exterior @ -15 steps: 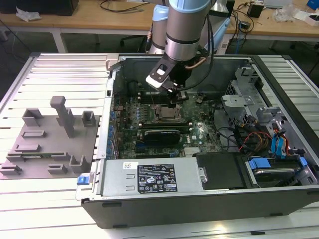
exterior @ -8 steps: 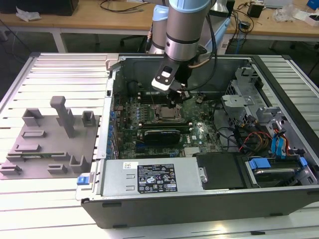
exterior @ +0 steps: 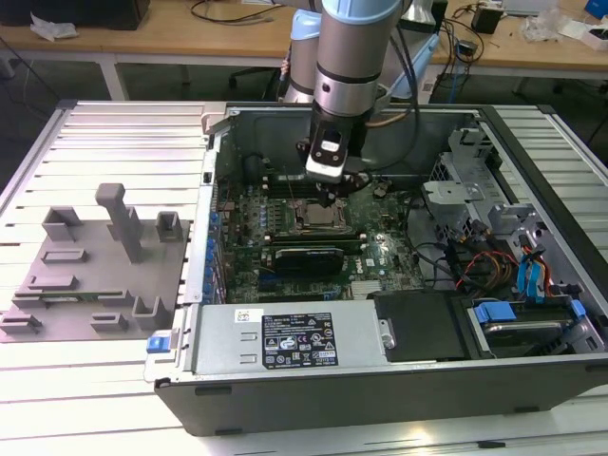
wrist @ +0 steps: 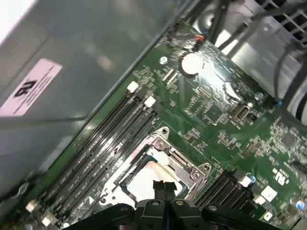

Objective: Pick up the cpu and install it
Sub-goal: 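Close the cpu cover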

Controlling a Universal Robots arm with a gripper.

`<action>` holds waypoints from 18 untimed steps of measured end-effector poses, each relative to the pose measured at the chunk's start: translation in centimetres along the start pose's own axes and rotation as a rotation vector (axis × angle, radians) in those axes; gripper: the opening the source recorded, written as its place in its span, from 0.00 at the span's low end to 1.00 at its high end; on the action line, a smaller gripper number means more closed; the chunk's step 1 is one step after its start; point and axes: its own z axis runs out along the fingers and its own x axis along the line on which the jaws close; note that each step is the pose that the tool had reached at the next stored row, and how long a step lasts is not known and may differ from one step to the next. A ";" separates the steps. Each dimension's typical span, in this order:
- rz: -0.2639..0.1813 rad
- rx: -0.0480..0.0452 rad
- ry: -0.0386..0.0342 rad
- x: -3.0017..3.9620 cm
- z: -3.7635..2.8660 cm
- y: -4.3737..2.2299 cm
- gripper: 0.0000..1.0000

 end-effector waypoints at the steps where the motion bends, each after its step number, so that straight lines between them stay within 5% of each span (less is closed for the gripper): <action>1: -0.027 0.0001 -0.0005 0.00 0.00 0.00 0.11; 12: -0.297 0.0016 -0.0048 0.00 0.01 0.00 0.11; 15: -0.421 0.0022 -0.0068 0.00 0.01 0.00 0.11; 18: -0.484 0.0026 -0.0078 0.00 0.01 0.00 0.11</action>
